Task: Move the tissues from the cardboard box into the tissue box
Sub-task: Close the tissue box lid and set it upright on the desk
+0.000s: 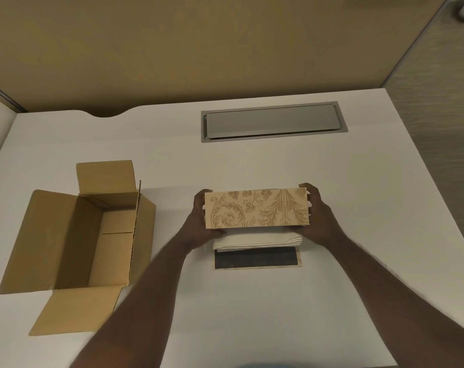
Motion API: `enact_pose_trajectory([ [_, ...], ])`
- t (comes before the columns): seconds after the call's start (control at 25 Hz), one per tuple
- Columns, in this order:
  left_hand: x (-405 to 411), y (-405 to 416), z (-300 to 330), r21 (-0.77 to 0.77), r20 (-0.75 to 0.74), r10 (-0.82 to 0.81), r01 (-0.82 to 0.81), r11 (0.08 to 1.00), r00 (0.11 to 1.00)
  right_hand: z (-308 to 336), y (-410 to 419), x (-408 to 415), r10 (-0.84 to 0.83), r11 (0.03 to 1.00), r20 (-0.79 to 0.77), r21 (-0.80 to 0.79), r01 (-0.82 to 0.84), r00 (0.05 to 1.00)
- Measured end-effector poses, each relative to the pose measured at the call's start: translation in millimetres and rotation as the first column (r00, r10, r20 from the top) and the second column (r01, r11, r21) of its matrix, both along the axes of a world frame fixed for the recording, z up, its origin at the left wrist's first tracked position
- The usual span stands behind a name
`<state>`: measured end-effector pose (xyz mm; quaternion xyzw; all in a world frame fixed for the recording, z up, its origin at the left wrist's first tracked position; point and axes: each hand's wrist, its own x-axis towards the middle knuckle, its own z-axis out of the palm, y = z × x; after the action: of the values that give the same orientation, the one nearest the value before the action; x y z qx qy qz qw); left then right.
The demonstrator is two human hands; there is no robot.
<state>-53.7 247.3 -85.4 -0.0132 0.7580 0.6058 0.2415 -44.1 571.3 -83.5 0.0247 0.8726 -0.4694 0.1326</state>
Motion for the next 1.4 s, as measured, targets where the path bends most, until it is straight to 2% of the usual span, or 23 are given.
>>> enact_pose_trajectory([
  [0.16,23,2,-3,-0.136,-0.168,0.048,-0.071,0.988,0.985,-5,-7,23,-0.052,0.993,-0.12,0.101,0.065,0.991],
  [0.32,36,7,4,-0.211,-0.21,0.047,-0.092,0.973,0.977,-12,-12,33,-0.078,0.986,-0.175,0.131,0.102,0.981],
  [0.4,41,6,5,-0.202,-0.225,0.023,-0.07,0.977,0.974,-15,-11,36,-0.068,0.987,-0.196,0.13,0.095,0.978],
  [0.64,47,6,6,-0.231,-0.234,0.024,-0.08,0.97,0.972,-12,-3,43,0.04,0.993,-0.179,0.115,-0.019,0.983],
  [0.76,52,8,4,-0.282,-0.262,0.018,-0.094,0.955,0.965,-16,-5,47,-0.02,0.985,-0.161,0.167,0.048,0.987],
  [0.88,56,5,2,-0.264,-0.254,-0.027,-0.042,0.964,0.967,-15,-9,53,-0.03,0.978,-0.178,0.196,0.065,0.983],
  [1.04,58,9,1,-0.292,-0.256,-0.008,-0.069,0.954,0.967,-5,-5,59,0.082,0.993,-0.14,0.093,-0.069,0.987],
  [1.12,60,11,1,-0.317,-0.278,-0.006,-0.085,0.945,0.961,-2,-1,61,0.115,0.988,-0.072,0.115,-0.107,0.991],
  [1.2,64,11,-2,-0.325,-0.299,-0.017,-0.085,0.942,0.954,-5,-1,63,0.098,0.982,-0.06,0.17,-0.087,0.993],
  [1.4,75,7,-9,-0.343,-0.301,-0.023,-0.086,0.935,0.953,-16,-6,76,0.044,0.975,-0.141,0.223,-0.012,0.989],
])
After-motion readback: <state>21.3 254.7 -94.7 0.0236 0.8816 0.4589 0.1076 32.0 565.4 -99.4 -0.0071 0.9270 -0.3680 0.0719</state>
